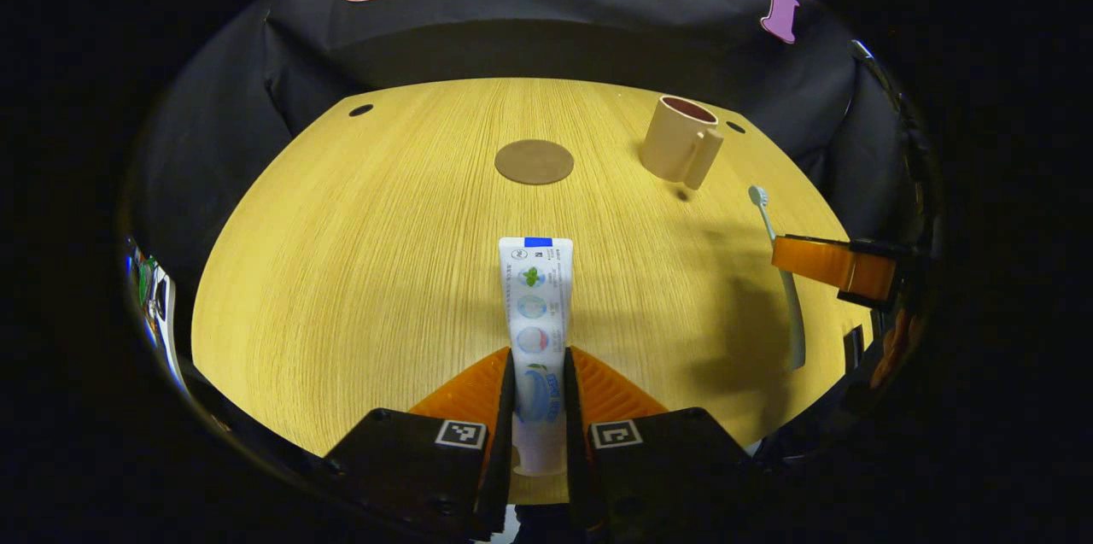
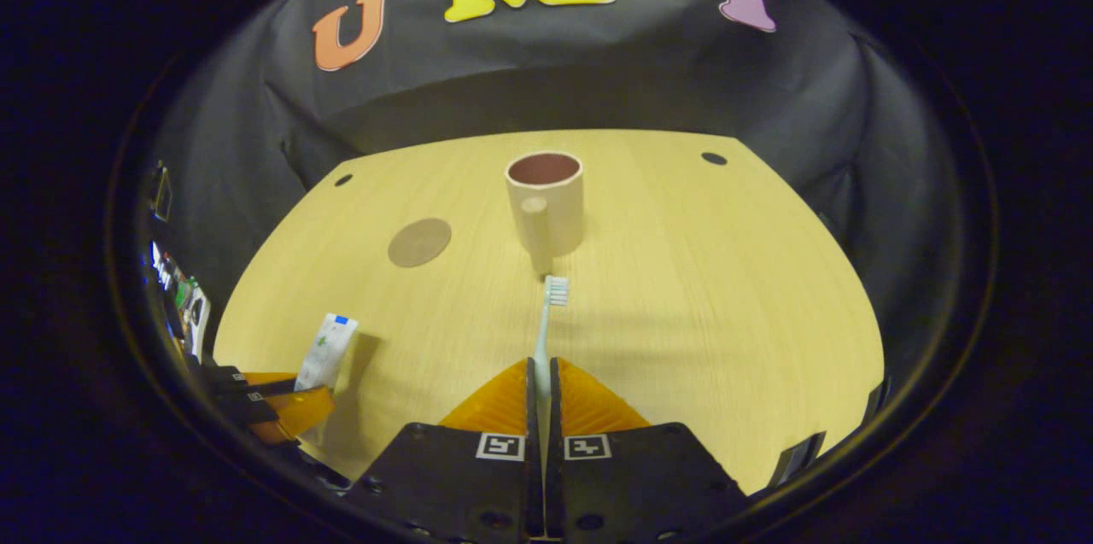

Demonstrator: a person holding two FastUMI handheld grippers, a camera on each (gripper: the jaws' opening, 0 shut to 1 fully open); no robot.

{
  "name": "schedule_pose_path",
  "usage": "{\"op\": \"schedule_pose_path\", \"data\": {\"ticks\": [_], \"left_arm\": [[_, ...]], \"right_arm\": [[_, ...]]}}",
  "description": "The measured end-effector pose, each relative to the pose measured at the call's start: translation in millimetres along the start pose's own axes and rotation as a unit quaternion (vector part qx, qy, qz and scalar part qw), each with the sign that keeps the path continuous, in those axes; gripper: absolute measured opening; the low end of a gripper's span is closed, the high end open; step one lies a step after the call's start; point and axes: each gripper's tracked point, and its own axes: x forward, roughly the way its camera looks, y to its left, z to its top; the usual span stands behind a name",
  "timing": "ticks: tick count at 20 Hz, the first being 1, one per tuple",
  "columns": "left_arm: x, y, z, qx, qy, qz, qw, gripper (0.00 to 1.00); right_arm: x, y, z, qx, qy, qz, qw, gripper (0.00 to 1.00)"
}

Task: Put the toothbrush and toothpaste on the desktop into the cup, then pick up the cup and place it on the coaster on the desktop.

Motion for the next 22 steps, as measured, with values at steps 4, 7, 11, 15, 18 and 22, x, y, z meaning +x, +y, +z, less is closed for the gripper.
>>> {"op": "schedule_pose_path", "data": {"ticks": [4, 7, 11, 15, 18, 22], "left_arm": [[-11.6, 0.5, 20.4, -0.007, -0.022, 0.000, 1.000, 0.30], [-18.5, 1.0, 35.0, -0.016, -0.033, -0.001, 0.999, 0.31], [-22.8, 1.6, 54.0, -0.014, -0.050, -0.001, 0.999, 0.30], [-19.7, 3.3, 68.0, -0.016, -0.058, 0.005, 0.998, 0.31], [-12.6, 1.2, 73.2, -0.025, -0.056, 0.008, 0.998, 0.30], [-6.1, 0.1, 76.5, -0.034, -0.050, 0.010, 0.998, 0.30]], "right_arm": [[-14.9, 8.1, 57.7, -0.009, -0.066, 0.004, 0.998, 0.02], [-16.7, 15.0, 106.7, -0.013, -0.114, 0.008, 0.993, 0.02], [-0.5, 19.2, 164.7, -0.016, -0.163, 0.008, 0.986, 0.02], [30.0, 19.3, 214.6, -0.020, -0.204, 0.000, 0.979, 0.02], [53.6, 20.5, 238.9, -0.027, -0.231, 0.002, 0.973, 0.02], [81.7, 20.3, 259.6, -0.031, -0.255, 0.012, 0.966, 0.02]]}}
